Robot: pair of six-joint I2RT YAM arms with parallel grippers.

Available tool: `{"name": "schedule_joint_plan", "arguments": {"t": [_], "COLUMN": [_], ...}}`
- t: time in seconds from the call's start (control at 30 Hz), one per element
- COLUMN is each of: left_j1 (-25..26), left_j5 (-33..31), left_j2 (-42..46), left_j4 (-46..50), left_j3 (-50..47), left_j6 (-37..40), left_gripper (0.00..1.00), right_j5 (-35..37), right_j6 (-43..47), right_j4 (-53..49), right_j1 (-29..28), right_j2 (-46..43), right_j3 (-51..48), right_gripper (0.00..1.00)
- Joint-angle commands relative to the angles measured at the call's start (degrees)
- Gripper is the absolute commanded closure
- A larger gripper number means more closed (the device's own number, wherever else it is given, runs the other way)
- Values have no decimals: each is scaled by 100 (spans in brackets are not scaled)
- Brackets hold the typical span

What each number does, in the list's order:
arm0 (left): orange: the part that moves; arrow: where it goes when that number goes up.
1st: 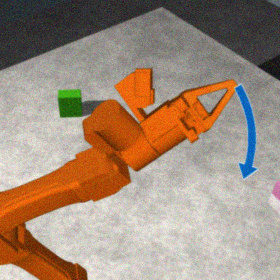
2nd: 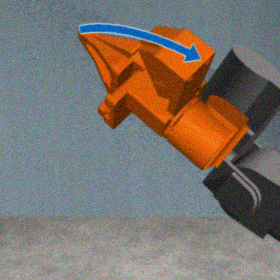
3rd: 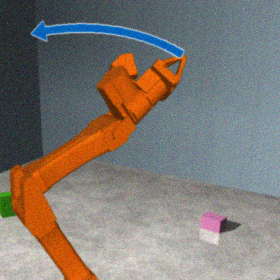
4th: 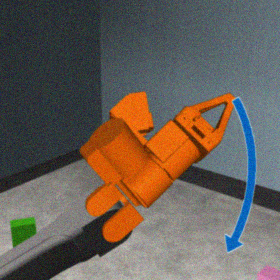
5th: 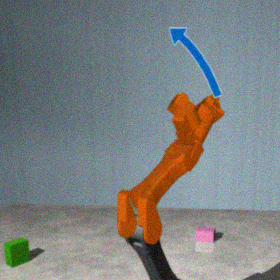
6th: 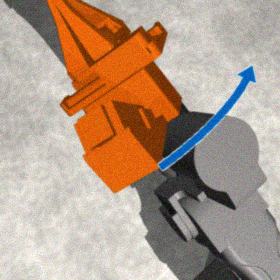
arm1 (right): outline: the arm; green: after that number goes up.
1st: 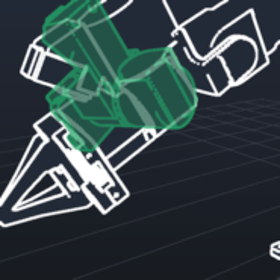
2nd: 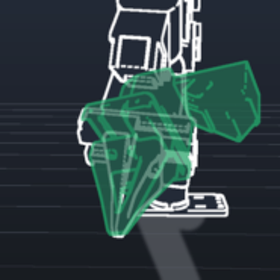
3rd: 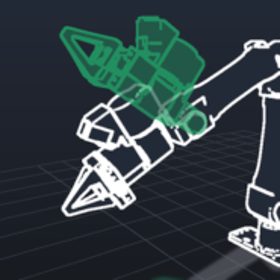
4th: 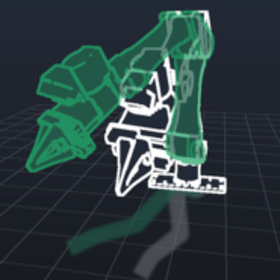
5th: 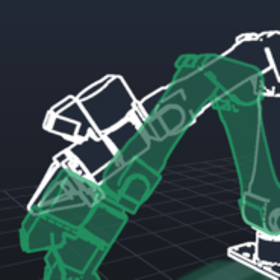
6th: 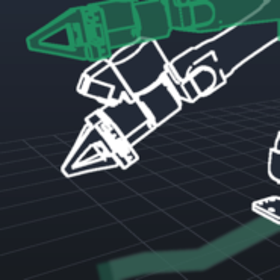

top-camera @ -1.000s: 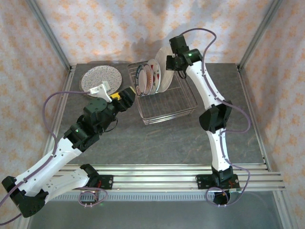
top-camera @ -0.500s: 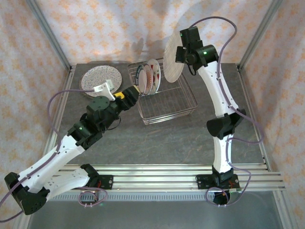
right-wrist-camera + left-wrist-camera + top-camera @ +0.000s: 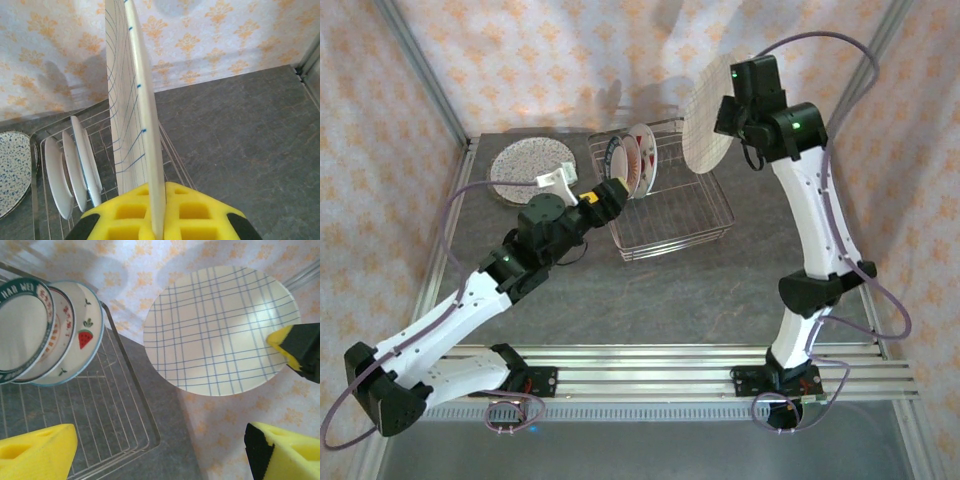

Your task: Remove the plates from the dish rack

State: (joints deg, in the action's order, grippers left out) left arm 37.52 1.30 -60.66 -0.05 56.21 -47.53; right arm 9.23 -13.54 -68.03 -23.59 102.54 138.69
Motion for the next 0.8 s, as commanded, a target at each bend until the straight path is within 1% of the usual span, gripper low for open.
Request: {"name": "schedule_joint_plan", "arguments": {"t": [0.0, 0.13, 0.4, 0.57, 0.77], "left_j1": [45, 45, 45, 41, 10], "left_j5": [435, 862, 1506, 1848, 2356], "left_j2": [-202, -619, -1310, -1746, -2419], "left_j4": [-493, -946, -1587, -2187, -2824], "left_j3": [216, 220, 311, 320, 606], "left_j6": [-255, -694, -1411, -1908, -2489], "left_gripper": [13, 13, 13, 14, 15], "right_j5": [257, 111, -176, -442, -805], "right_j6": [-423, -844, -1581, -2030, -2491], "right_j4": [-75, -118, -281, -283, -220], "right_j1": [-2, 10, 88, 185, 328], "right_j2": [-493, -903, -1613, -2062, -2429], "right_j3": [-90, -408, -967, -1348, -1756], "right_gripper": [100, 100, 100, 100, 100]}}
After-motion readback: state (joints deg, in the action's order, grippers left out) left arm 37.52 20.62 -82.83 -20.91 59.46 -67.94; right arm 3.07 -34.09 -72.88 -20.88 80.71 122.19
